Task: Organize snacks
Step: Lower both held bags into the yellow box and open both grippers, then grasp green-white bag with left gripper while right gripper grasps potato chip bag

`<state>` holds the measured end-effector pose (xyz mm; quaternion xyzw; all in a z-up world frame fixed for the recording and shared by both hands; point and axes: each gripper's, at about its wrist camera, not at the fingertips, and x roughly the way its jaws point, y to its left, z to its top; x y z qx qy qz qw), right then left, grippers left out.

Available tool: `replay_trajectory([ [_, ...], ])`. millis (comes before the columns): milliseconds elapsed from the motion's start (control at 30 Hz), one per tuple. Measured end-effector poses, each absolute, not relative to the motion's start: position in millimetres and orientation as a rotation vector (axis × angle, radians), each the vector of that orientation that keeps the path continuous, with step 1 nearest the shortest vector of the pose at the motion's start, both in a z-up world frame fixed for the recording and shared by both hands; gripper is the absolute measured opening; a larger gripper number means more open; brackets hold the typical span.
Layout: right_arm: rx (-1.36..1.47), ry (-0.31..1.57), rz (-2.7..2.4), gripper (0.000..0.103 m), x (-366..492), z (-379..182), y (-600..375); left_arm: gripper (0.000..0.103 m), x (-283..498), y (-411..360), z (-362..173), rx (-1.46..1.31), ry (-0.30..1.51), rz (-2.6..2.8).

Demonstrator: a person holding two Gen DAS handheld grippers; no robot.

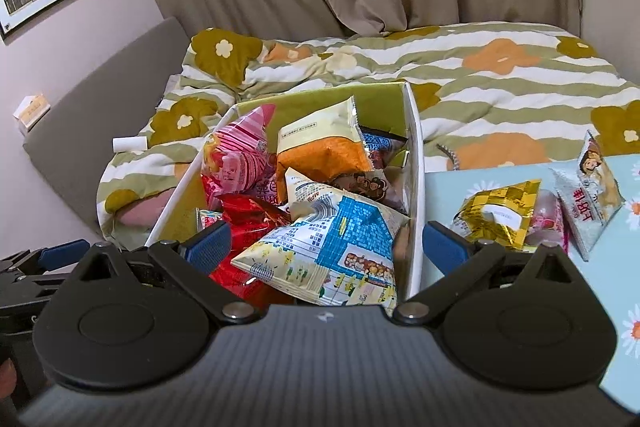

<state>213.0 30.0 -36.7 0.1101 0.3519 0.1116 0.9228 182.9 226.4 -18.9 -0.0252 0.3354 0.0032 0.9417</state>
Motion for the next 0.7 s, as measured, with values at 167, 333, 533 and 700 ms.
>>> replay_trajectory([
  [167,0.231,0.697,0.226,0.103,206.3,-28.4,17.3,0.103,177.5,216.8,-7.9,-0.041,0.658,0.004],
  [333,0.238,0.659,0.217,0.103,197.8,-16.8,-3.9,0.103,173.1,197.3,6.8,-0.027,0.637,0.002],
  [533,0.205,0.653,0.207,0.103,191.2,-6.2,-48.1,0.103,169.9,148.0,21.7,-0.017,0.61,-0.022],
  [700,0.192,0.665,0.199,0.103,194.9,-3.8,-104.0,0.103,177.8,89.1,28.2,-0.007,0.597,-0.051],
])
